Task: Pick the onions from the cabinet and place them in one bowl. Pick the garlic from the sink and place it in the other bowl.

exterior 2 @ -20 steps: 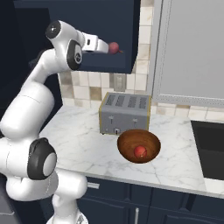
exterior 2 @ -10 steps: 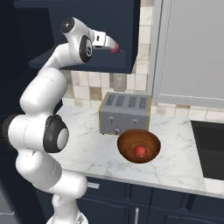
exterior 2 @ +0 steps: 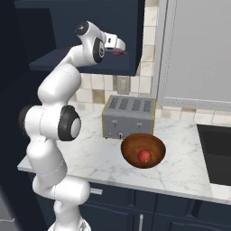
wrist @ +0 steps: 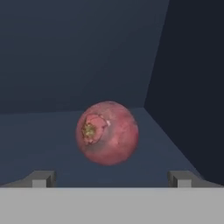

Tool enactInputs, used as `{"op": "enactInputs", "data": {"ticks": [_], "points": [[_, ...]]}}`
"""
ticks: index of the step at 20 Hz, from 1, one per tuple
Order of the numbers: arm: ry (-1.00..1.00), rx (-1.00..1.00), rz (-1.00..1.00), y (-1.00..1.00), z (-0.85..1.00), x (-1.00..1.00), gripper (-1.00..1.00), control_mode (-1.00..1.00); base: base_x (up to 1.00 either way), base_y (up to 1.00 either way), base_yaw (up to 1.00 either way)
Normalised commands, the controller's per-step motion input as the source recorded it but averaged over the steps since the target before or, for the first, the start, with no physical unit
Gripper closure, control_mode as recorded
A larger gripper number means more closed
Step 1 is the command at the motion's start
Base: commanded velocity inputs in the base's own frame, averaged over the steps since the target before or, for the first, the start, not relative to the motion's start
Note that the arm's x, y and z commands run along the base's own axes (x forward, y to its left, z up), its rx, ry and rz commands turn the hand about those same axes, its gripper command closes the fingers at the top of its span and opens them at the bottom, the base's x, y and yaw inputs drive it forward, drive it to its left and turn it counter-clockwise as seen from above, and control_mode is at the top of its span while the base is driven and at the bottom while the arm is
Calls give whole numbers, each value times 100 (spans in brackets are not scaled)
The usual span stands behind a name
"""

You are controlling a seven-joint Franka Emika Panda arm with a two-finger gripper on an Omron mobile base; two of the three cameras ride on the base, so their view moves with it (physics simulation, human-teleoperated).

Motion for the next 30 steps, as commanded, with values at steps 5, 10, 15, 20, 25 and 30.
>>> {"op": "enactInputs", "data": {"ticks": [5,10,15,20,25,30], "points": [[1,0,0,-11,-13,63,-100,-100,0,0,0],[2,0,0,-10,-6,56,-100,-100,0,0,0],[5,0,0,-1,-14,12,100,-100,0,0,0],[1,0,0,-1,-6,0,100,-100,0,0,0],[-13,0,0,0,0,-3,100,-100,0,0,0],[-18,1,0,0,-1,-35,100,-100,0,0,0]]}}
